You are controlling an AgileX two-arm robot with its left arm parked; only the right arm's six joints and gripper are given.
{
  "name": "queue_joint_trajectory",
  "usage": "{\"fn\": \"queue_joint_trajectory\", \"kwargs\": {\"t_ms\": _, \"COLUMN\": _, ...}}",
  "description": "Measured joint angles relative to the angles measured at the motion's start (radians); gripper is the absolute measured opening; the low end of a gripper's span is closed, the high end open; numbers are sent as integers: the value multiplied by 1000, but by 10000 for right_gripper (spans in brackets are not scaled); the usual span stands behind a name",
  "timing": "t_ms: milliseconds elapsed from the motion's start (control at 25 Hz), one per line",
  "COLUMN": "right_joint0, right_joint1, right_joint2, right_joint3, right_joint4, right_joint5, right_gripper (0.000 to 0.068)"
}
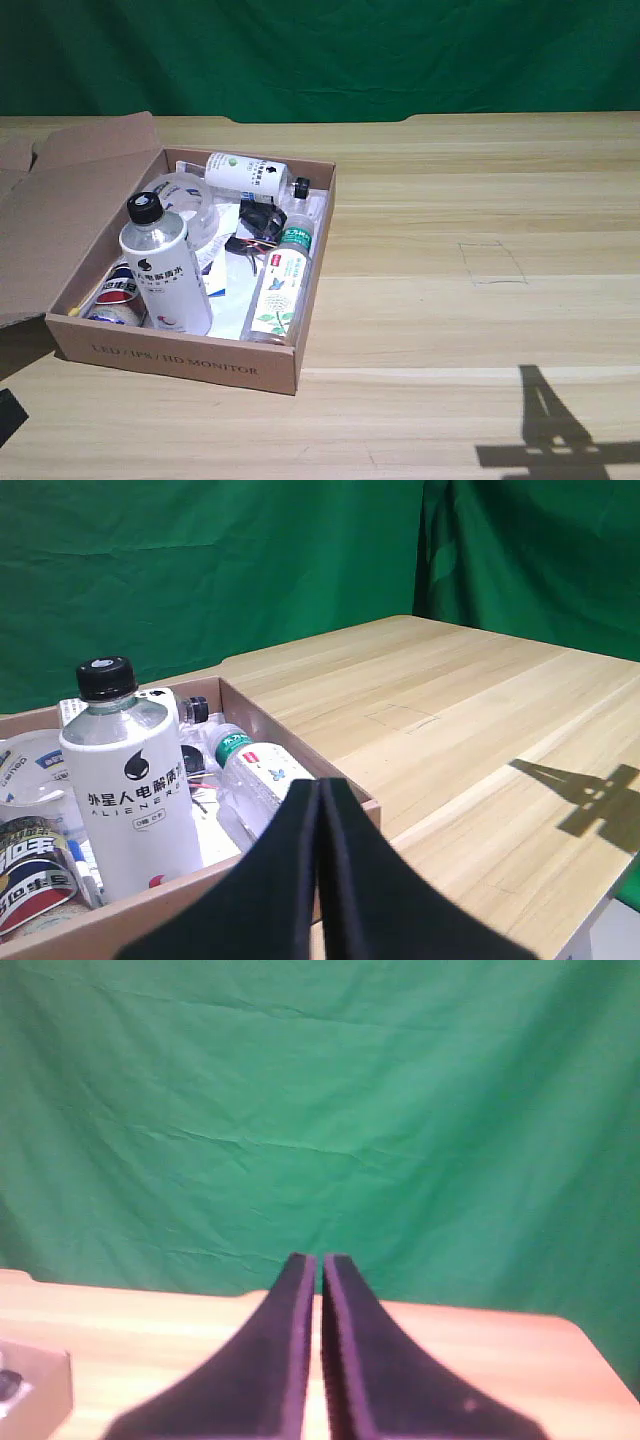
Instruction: Place the white bottle into the box.
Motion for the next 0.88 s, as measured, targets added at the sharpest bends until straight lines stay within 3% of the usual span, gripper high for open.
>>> {"fn": "queue_joint_trajectory", "kwargs": {"t_ms": 360, "right_joint0": 0, "right_joint1": -287, "right_joint2": 336, "right_joint3": 23, "right_joint4": 22, "right_joint5": -1, "right_gripper": 3}}
{"fn": "queue_joint_trajectory", "kwargs": {"t_ms": 880, "right_joint0": 0, "right_joint1": -296, "right_joint2": 357, "right_joint3": 26, "right_joint4": 22, "right_joint5": -1, "right_gripper": 3}}
